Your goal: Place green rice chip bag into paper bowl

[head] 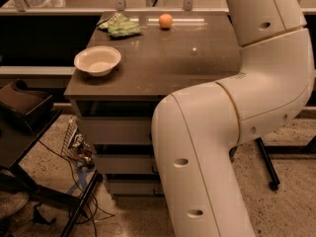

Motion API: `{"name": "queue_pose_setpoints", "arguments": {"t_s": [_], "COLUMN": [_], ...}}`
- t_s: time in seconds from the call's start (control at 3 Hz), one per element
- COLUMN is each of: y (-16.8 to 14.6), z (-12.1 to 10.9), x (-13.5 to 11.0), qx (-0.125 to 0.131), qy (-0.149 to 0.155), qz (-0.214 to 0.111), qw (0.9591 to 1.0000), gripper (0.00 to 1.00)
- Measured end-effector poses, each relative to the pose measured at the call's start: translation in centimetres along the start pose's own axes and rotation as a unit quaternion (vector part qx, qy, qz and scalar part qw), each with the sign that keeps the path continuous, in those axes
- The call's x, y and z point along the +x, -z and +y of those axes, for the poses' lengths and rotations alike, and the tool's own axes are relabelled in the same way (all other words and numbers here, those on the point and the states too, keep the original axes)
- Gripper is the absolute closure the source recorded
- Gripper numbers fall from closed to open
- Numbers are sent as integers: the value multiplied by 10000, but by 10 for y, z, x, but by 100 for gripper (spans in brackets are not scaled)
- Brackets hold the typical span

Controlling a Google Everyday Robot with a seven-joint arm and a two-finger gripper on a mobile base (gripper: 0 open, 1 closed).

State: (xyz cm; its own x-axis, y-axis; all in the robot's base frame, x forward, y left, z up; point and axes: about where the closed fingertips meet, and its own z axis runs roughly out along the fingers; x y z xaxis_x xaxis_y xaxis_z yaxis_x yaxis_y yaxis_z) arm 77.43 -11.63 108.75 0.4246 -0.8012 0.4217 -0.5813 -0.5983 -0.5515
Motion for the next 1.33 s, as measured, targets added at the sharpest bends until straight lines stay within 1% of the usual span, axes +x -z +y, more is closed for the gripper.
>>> {"name": "queue_pose_setpoints", "arguments": {"t_s": [0.33,0.67,1.0,1.33], "y": [1,23,44,58], "z": [-10,-26,-43,-59], "x": [-10,-27,-48,-52], "qx": [-4,187,631,1029], "qy": [120,247,201,227], "qz": [62,118,-14,4], "qw": [9999,9995,9978,9944], "gripper": [100,100,100,100]}}
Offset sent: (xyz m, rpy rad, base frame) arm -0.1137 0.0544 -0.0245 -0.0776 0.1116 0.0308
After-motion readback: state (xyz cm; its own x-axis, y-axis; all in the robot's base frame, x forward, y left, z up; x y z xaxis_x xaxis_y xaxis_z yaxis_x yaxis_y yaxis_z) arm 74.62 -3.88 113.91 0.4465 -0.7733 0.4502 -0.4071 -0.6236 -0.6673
